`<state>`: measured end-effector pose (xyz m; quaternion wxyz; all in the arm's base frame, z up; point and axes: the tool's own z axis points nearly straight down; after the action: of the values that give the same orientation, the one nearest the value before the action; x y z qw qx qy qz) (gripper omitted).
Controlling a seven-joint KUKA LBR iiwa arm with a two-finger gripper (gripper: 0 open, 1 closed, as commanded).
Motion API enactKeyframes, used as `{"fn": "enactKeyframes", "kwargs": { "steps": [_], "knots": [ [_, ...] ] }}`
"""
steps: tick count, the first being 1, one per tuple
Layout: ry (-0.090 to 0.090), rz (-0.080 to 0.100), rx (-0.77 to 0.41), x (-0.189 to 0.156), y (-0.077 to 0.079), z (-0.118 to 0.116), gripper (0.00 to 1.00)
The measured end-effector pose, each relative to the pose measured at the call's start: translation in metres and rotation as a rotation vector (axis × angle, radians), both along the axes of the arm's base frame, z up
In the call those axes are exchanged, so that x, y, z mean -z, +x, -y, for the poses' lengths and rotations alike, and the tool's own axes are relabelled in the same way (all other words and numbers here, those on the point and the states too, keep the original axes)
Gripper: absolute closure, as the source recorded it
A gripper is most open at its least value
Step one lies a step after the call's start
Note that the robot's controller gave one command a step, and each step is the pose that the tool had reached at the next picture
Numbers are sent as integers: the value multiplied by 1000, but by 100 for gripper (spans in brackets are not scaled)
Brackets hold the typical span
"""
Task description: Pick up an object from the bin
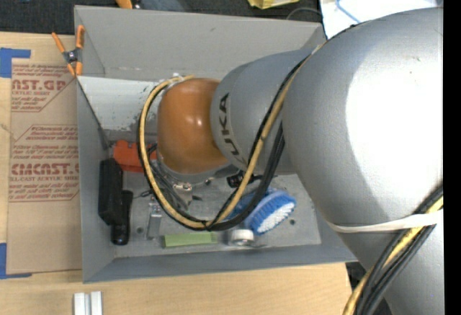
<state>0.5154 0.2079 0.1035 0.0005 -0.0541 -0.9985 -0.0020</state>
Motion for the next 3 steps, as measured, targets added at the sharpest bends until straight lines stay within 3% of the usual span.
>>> {"fn": "enactKeyframes", "kwargs": {
  "steps": [1, 2, 3],
  "knots": [
    [2, 7, -6, 1, 29, 0, 0],
    [-3, -7, -54, -63, 7, 20, 0],
    [0, 1, 49, -148, -4, -20, 0]
  ]
}}
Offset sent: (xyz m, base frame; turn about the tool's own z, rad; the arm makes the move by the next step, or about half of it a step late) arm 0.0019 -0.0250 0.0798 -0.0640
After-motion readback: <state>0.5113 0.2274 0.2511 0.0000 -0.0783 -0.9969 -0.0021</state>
